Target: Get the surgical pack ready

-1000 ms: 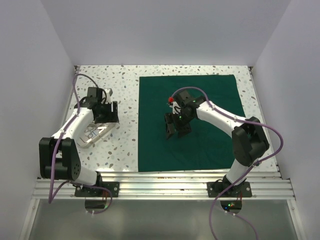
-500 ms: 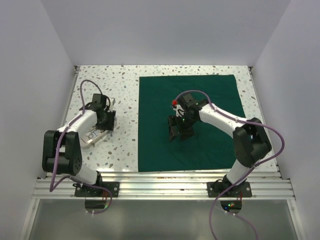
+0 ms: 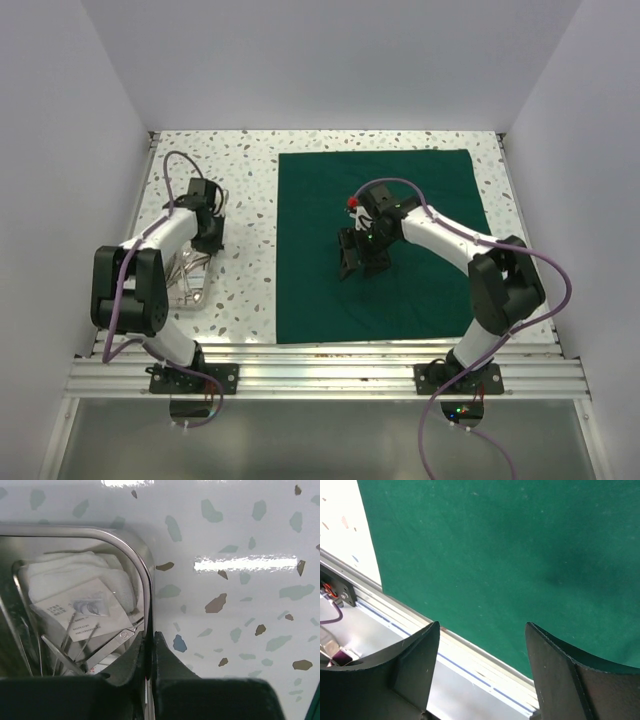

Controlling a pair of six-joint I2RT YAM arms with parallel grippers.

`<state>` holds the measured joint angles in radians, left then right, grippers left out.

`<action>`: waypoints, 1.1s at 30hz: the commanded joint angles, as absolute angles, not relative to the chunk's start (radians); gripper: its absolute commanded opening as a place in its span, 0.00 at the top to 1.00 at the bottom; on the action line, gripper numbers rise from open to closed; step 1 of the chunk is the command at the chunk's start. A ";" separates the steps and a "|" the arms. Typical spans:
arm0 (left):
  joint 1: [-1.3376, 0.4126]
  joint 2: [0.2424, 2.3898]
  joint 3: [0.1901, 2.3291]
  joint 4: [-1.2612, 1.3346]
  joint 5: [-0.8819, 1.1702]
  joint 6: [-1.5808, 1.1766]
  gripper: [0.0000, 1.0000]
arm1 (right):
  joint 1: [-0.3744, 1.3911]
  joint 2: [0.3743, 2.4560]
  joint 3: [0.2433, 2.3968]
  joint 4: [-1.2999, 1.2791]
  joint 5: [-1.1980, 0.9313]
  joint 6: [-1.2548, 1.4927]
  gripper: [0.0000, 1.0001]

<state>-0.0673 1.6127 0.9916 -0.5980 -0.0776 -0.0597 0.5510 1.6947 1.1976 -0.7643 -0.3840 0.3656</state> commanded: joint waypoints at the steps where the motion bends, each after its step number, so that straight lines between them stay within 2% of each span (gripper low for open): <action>1: -0.084 1.614 1.101 -0.656 -0.100 -0.061 1.00 | 0.535 1.640 1.209 -0.744 -0.379 0.360 0.27; 6: -0.153 1.669 1.285 -0.761 -0.113 -0.094 1.00 | 0.496 1.637 1.223 -0.755 -0.388 0.370 0.27; 16: -0.584 1.943 1.684 -0.928 -0.218 -0.129 1.00 | 0.293 1.609 1.201 -0.749 -0.469 0.445 0.26; 22: -0.793 2.190 2.039 -1.038 -0.276 -0.109 1.00 | 0.149 1.571 1.180 -0.784 -0.426 0.453 0.27; 28: -0.877 2.293 2.106 -1.022 -0.238 -0.112 1.00 | 0.011 1.539 1.094 -0.807 -0.405 0.423 0.28; 33: -0.887 2.335 2.111 -1.011 -0.199 -0.115 0.99 | 0.003 1.566 1.049 -0.782 -0.416 0.406 0.29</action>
